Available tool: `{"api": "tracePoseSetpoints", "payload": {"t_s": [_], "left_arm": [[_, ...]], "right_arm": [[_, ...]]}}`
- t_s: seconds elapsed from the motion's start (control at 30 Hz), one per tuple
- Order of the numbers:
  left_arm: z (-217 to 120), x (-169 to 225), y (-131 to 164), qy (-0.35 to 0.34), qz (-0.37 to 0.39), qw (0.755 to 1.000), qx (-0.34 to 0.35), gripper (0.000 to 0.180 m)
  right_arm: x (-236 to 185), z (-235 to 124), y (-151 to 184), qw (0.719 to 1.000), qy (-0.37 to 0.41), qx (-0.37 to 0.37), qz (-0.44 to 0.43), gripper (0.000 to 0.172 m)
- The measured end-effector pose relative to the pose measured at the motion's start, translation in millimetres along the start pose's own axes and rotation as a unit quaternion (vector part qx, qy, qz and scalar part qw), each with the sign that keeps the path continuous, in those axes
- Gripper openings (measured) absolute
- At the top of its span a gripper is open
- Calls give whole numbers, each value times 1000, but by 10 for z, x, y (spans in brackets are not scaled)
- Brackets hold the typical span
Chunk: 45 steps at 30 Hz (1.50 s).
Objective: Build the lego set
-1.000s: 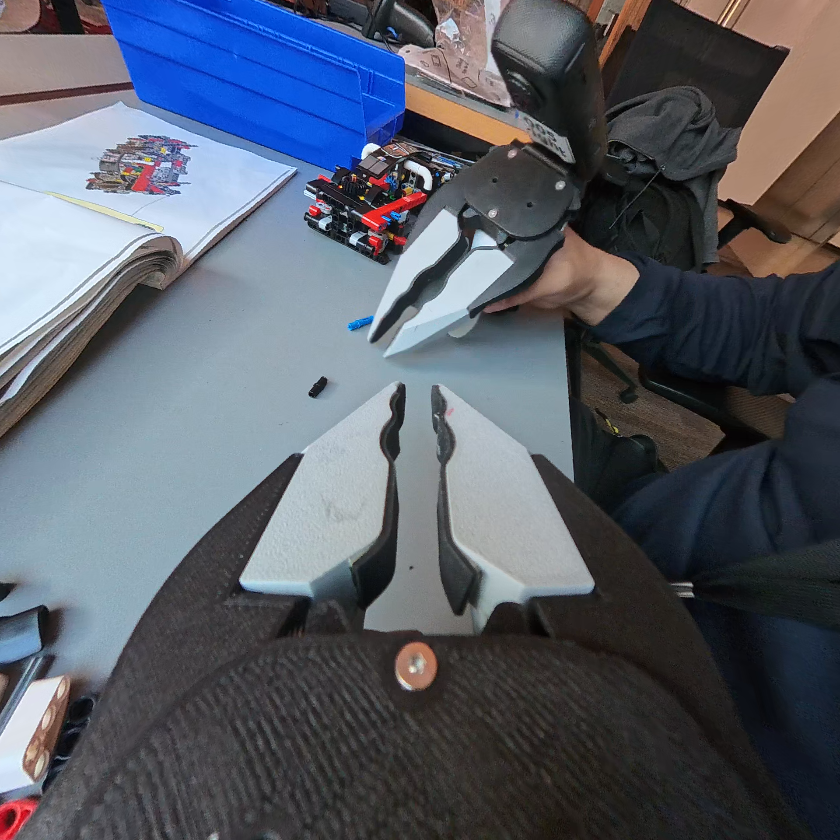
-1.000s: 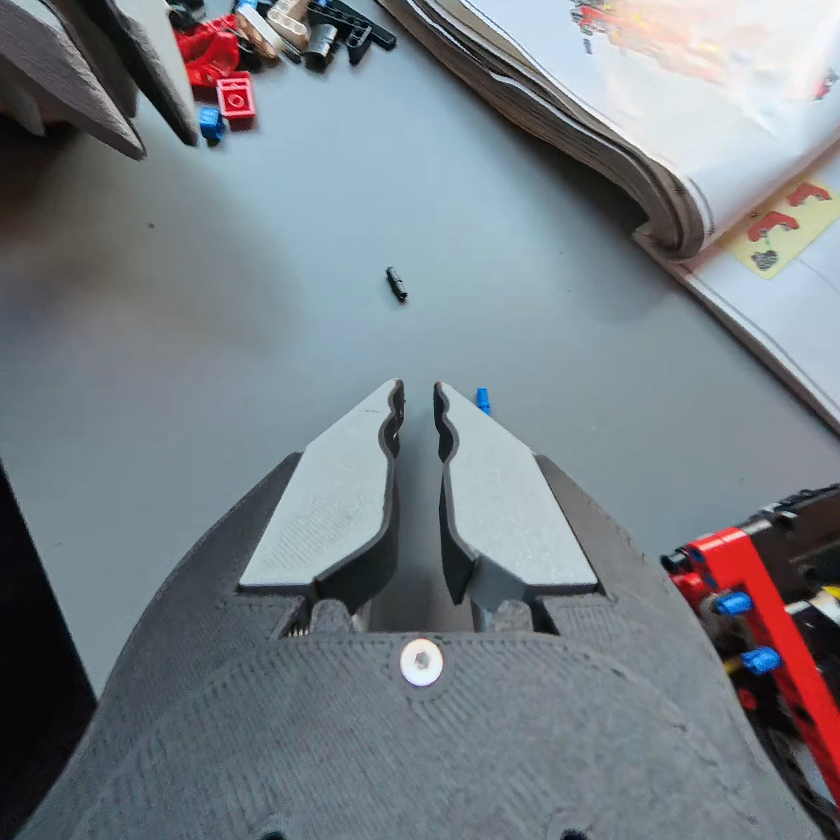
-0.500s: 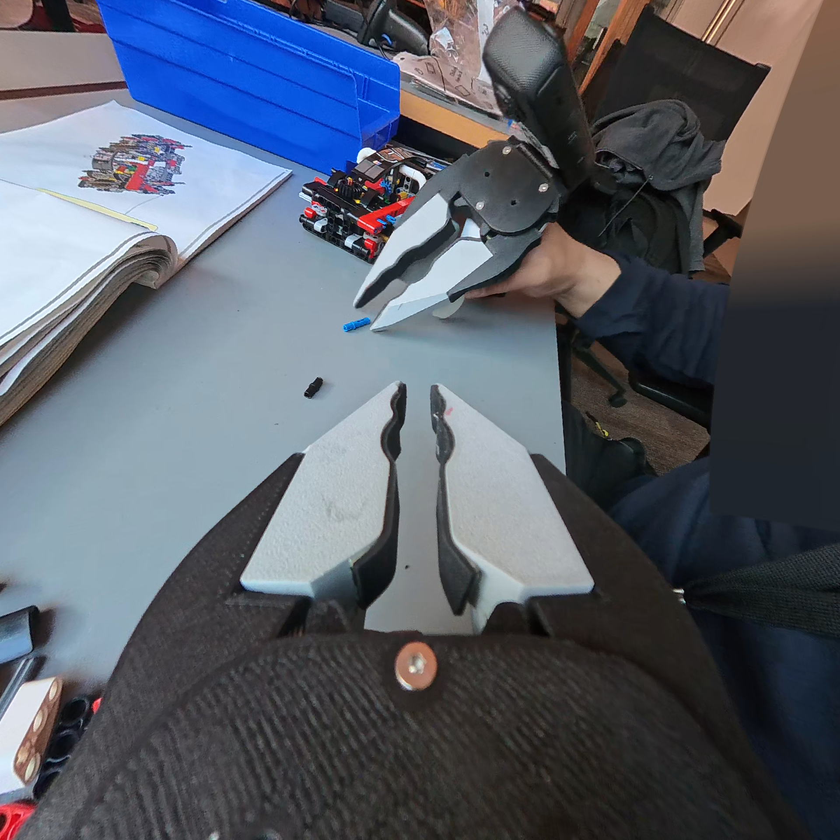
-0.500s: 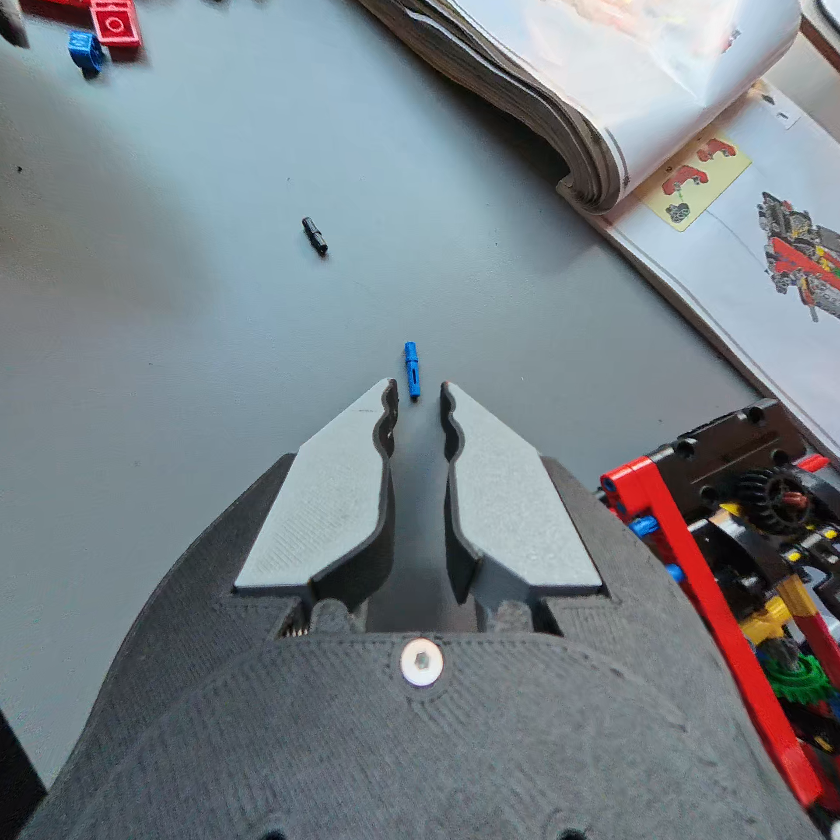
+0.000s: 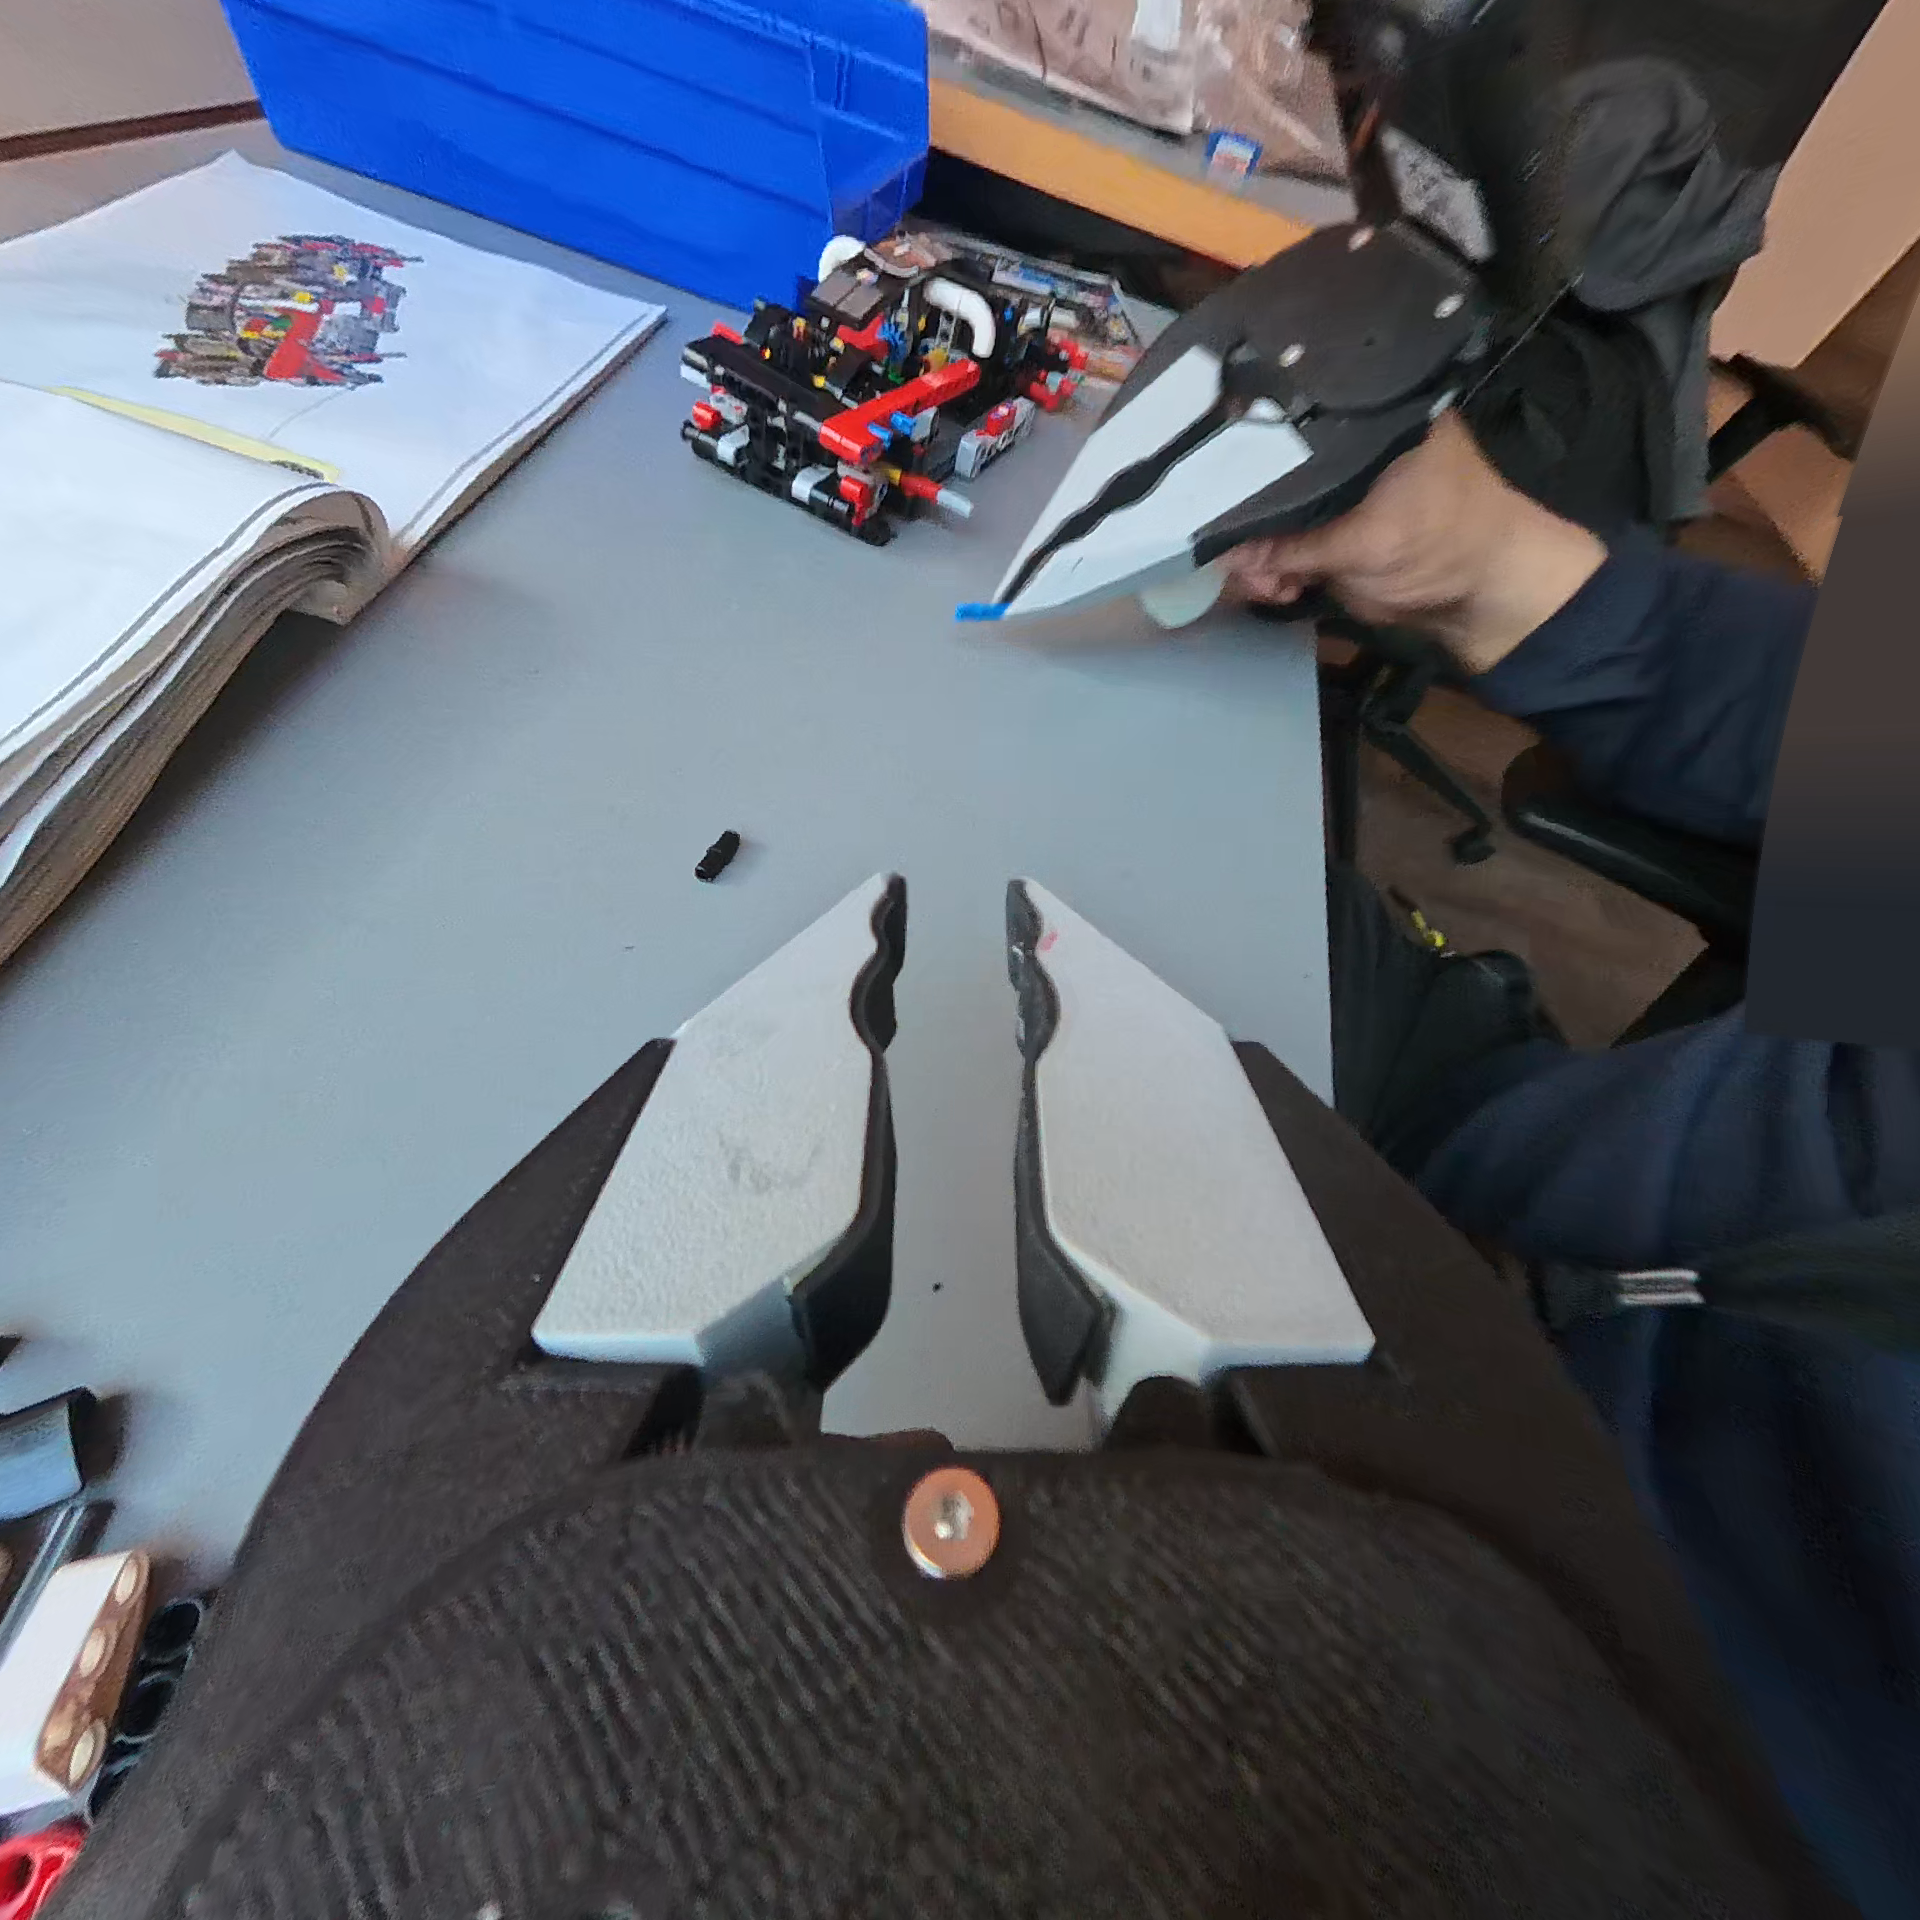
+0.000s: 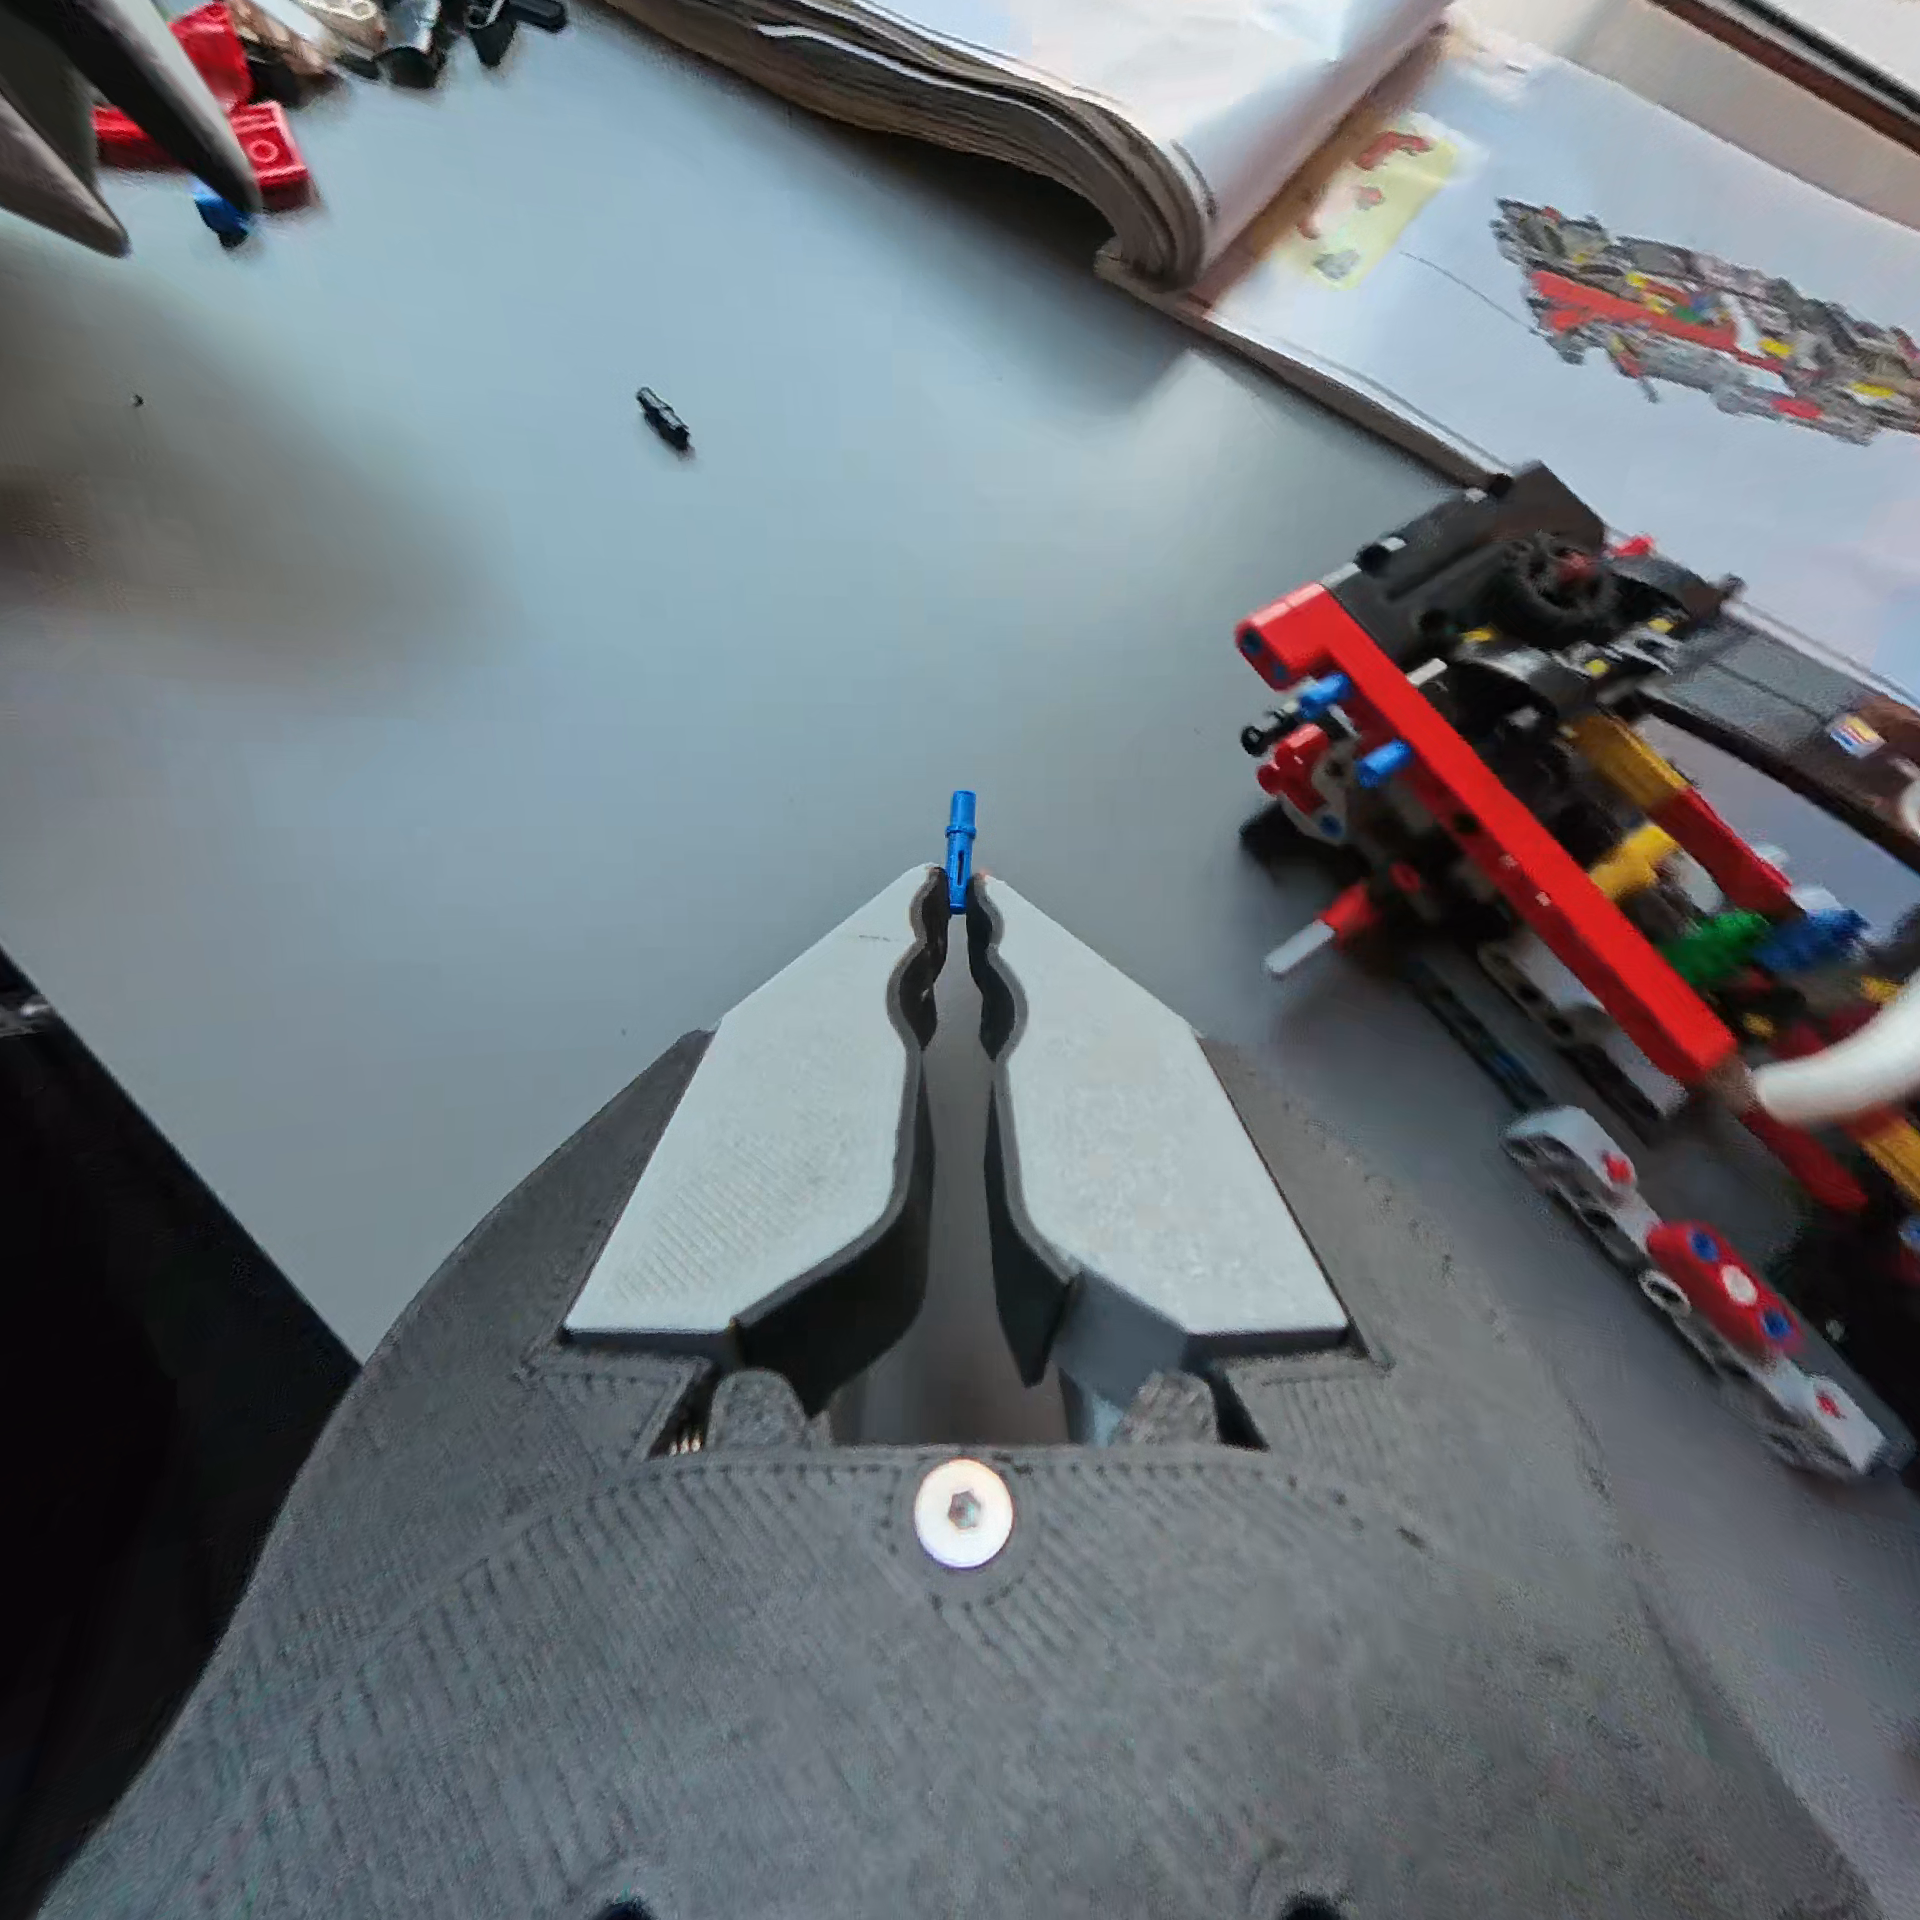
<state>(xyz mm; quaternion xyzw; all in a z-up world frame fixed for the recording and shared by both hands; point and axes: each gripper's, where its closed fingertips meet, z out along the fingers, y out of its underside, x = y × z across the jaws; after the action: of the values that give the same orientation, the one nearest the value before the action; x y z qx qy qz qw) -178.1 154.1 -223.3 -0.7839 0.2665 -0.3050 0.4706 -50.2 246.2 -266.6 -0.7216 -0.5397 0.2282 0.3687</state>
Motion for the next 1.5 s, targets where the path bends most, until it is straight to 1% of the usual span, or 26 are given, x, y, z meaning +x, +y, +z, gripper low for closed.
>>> {"api": "tracePoseSetpoints", "payload": {"t_s": [0.13, 0.17, 0.23, 0.27, 0.33, 0.4, 0.47, 0.53, 0.6, 0.73, 0.8, 0.87, 0.97, 1.03, 1.07, 1.17, 1.27, 1.3, 1.37, 1.43, 1.5], "left_arm": [[100, 27, -35, -30, 29, 999, -4, 20], [140, 59, -55, -28, 31, 999, -11, 22], [243, 98, -47, -24, 18, 998, -50, 37], [295, 136, -45, -15, 14, 998, -67, 39], [395, 226, -90, 7, 13, 997, -73, 40], [485, 283, -111, 5, 27, 998, -65, 40], [528, 309, -48, -13, 54, 996, -67, 38], [502, 302, 52, -30, 83, 993, -82, 31], [436, 247, 97, -50, 99, 990, -85, 29], [361, 233, 164, -46, 83, 992, -78, 30], [334, 234, 128, -49, 85, 993, -64, 30], [310, 212, 114, -53, 76, 994, -57, 30], [268, 132, 138, -66, 58, 994, -62, 29], [189, 18, 126, -101, 58, 992, -55, 25], [148, -14, 125, -108, 60, 991, -54, 25], [43, -42, 132, -85, 80, 991, -66, 25], [-26, -233, 171, -103, 100, 987, -66, 25], [-40, -292, 208, -110, 97, 986, -78, 25], [-61, -352, 245, -112, 88, 986, -89, 24], [-104, -445, 239, -124, 63, 987, -84, 15], [-118, -421, 217, -92, 30, 993, -72, 14]], "right_arm": [[116, -156, 127, 1000, 18, 5, 16, 1], [137, -176, 137, 1000, 21, 9, 17, 1], [182, -212, 151, 999, 29, 14, 15, 1], [207, -230, 152, 999, 36, 18, 10, 1], [254, -259, 164, 998, 52, 21, -7, 1], [299, -269, 202, 997, 66, 13, -25, 1], [306, -269, 221, 997, 68, 9, -34, 1], [279, -251, 229, 998, 58, 6, -40, 1], [259, -205, 260, 998, 44, -9, -41, 1], [230, -95, 270, 997, 37, -32, -63, 0], [196, -38, 237, 996, 35, -33, -80, 1], [105, 10, 188, 994, 15, -27, -103, 1], [60, 69, 138, 992, 10, -23, -127, 1], [43, 110, 103, 989, 10, -19, -144, 1], [51, 129, 88, 988, 17, -19, -150, 1], [79, 176, 47, 982, 65, -21, -179, 1], [118, 182, 30, 961, 139, -23, -238, 0], [124, 183, 25, 955, 152, -23, -252, 0], [164, 208, 17, 960, 150, -27, -236, 0], [221, 230, 16, 972, 131, -32, -190, 0], [247, 229, 19, 976, 128, -35, -175, 0]]}}
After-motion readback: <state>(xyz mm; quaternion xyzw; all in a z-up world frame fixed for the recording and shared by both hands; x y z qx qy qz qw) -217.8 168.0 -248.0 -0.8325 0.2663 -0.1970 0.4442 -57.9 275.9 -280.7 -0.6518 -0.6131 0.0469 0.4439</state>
